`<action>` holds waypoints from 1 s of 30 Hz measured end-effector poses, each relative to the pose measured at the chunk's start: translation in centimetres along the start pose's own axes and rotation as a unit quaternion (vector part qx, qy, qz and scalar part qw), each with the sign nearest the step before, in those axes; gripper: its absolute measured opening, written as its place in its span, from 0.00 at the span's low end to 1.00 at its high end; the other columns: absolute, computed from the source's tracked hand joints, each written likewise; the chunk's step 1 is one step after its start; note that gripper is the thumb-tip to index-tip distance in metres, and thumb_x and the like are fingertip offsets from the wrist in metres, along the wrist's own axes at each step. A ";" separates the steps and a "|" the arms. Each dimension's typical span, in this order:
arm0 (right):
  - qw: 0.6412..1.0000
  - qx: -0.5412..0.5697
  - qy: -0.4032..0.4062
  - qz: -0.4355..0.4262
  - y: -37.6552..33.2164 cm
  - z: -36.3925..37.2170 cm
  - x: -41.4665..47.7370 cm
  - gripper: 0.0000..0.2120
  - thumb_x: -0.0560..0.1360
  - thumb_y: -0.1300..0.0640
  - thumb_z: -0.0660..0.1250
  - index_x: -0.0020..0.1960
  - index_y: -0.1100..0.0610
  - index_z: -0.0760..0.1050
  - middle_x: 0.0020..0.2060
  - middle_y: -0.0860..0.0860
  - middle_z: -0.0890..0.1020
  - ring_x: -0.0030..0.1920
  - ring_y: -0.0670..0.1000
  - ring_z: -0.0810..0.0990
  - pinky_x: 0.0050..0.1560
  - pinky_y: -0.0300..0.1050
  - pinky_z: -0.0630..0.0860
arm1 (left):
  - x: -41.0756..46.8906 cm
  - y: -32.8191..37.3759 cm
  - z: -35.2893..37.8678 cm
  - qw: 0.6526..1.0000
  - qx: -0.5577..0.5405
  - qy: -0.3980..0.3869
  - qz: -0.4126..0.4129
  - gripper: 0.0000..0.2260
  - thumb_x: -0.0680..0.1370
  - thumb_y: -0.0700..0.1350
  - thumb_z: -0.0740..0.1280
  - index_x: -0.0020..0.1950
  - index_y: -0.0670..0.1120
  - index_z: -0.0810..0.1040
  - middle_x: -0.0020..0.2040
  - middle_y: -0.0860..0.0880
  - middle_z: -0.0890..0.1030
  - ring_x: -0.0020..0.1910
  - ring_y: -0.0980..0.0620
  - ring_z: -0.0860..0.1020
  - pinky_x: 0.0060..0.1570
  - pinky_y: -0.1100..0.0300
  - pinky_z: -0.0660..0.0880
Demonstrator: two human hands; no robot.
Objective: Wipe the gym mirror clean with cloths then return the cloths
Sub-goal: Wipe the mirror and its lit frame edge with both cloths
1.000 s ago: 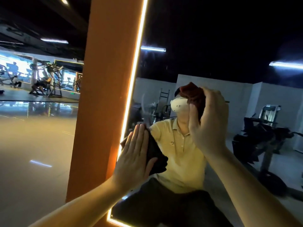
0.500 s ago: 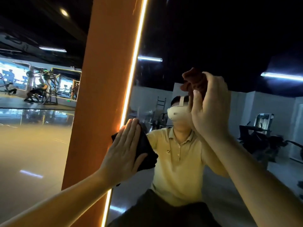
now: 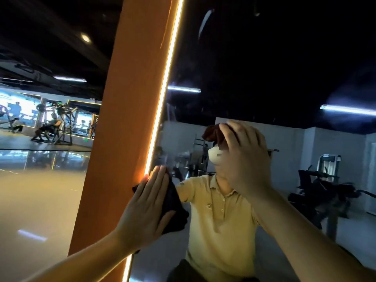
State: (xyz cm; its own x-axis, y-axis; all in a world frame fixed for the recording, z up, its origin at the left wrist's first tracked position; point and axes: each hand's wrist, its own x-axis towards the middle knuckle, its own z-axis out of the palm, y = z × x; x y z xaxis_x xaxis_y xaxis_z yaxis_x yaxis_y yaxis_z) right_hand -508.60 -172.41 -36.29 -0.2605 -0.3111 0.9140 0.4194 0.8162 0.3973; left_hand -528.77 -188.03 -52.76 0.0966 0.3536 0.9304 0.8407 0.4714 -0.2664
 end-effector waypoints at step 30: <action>0.997 -0.029 0.066 0.028 1.7 -0.1 -0.1 0.30 0.73 0.66 0.70 0.75 0.61 0.69 0.70 0.60 0.75 0.71 0.63 0.72 0.71 0.63 0.69 | 14.0 -2.0 -3.1 0.983 0.045 0.099 -0.146 0.29 0.87 0.54 0.49 0.81 0.36 0.63 0.75 0.32 0.69 0.75 0.34 0.66 0.80 0.38 0.56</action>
State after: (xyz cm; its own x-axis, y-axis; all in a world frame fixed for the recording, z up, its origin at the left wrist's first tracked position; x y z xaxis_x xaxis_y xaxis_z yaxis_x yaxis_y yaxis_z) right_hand -507.71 -171.03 -35.70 -0.1206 -0.3305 0.9361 0.4809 0.8055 0.3463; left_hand -527.43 -186.48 -38.43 -0.0337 0.0329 0.9989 0.7985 0.6019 0.0071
